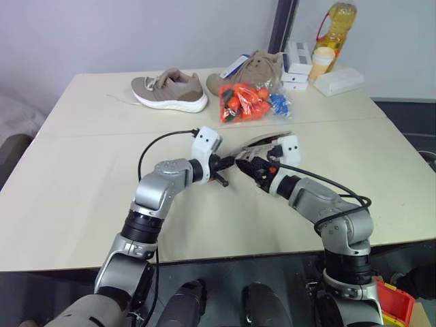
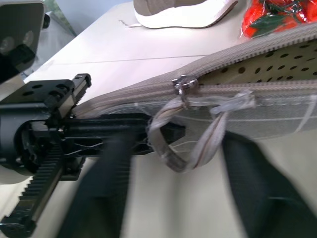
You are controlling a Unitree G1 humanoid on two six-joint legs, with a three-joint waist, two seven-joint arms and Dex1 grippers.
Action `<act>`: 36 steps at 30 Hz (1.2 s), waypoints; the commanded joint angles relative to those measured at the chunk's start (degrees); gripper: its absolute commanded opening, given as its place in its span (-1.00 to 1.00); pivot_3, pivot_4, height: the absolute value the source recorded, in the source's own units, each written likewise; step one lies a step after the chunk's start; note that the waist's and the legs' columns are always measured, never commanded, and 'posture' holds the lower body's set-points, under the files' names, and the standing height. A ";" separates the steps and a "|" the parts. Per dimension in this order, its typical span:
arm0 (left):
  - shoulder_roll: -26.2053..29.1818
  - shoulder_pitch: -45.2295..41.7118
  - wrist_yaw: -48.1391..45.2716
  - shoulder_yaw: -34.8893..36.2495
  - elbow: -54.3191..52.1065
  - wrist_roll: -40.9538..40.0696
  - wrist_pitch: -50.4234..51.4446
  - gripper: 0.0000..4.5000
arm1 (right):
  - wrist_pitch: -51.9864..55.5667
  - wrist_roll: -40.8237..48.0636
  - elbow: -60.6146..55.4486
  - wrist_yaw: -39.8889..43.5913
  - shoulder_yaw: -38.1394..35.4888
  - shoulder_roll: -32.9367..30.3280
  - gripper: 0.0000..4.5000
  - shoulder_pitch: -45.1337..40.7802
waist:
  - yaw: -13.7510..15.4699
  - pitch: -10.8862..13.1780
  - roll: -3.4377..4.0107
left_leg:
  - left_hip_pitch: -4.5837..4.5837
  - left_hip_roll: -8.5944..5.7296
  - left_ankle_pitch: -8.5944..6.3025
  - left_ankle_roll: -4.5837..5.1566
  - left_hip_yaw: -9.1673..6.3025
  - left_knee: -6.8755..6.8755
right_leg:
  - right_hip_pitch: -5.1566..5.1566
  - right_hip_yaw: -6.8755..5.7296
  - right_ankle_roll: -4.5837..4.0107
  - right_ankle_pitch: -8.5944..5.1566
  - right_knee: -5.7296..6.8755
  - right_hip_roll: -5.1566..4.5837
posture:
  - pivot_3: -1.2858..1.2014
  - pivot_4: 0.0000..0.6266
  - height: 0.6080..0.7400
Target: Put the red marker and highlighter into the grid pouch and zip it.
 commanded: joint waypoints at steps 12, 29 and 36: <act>3.61 0.90 -0.62 -0.78 0.97 2.30 -7.71 -1.00 | -0.47 2.09 -1.33 2.60 -8.43 -15.24 -0.98 -5.10 | -0.06 0.00 0.00 | 0.00 0.03 0.00 0.00 0.03 0.00 | 0.00 0.01 0.00 0.00 0.01 -0.02 | 0.03 -0.52 1.00; 8.36 9.17 -4.04 1.65 -5.38 -1.75 -7.65 -0.06 | -9.46 -2.09 0.37 18.34 -5.31 -32.63 -0.13 5.84 | 0.01 0.01 -0.01 | -0.01 0.05 -0.02 0.04 0.09 0.00 | 0.01 0.04 0.00 -0.01 -0.01 -0.05 | 0.03 -0.52 1.00; 12.80 20.48 -3.19 9.71 -15.13 -6.93 -4.37 0.43 | -15.27 -0.96 -0.82 24.41 -9.44 -33.90 0.77 15.91 | 0.06 0.01 0.00 | 0.00 0.05 -0.03 0.05 0.10 0.01 | 0.03 0.05 0.00 -0.01 -0.05 -0.08 | 0.03 -0.52 1.00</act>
